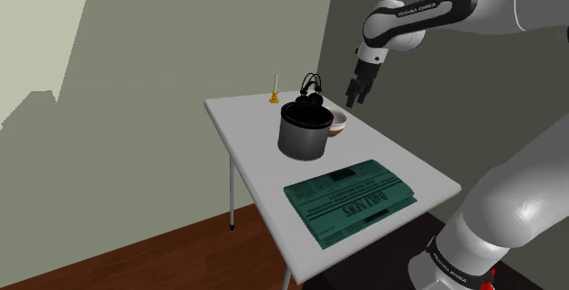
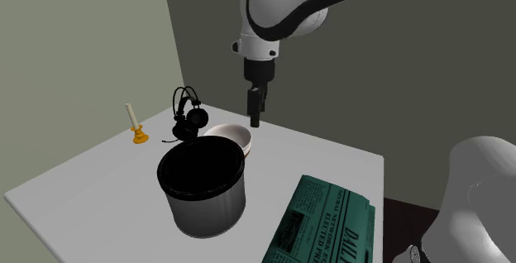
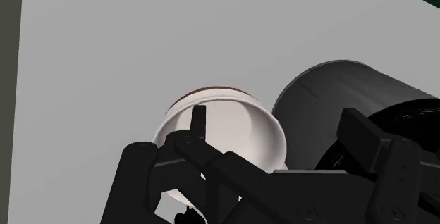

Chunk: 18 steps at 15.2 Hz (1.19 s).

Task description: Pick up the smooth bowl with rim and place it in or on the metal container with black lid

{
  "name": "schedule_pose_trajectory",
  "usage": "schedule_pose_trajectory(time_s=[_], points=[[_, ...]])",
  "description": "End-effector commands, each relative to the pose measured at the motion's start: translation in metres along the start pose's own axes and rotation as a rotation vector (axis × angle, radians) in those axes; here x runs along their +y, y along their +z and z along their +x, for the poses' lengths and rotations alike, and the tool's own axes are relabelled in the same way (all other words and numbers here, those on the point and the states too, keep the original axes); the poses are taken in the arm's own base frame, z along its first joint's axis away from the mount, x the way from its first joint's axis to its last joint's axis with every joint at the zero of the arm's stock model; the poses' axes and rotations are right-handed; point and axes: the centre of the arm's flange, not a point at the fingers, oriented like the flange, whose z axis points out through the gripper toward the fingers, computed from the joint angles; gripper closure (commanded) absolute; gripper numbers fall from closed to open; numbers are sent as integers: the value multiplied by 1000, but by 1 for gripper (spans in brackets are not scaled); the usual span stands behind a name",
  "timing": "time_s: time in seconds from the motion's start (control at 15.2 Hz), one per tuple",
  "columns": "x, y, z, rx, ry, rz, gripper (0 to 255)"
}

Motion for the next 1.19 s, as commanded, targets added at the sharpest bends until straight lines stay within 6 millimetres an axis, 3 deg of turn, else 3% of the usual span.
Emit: schedule_pose_trajectory(time_s=[0.0, 0.66, 1.12], points=[[23, 11, 17, -3, -6, 11, 0], [113, 75, 102, -16, -32, 74, 0], [112, 109, 104, -16, -32, 76, 0]])
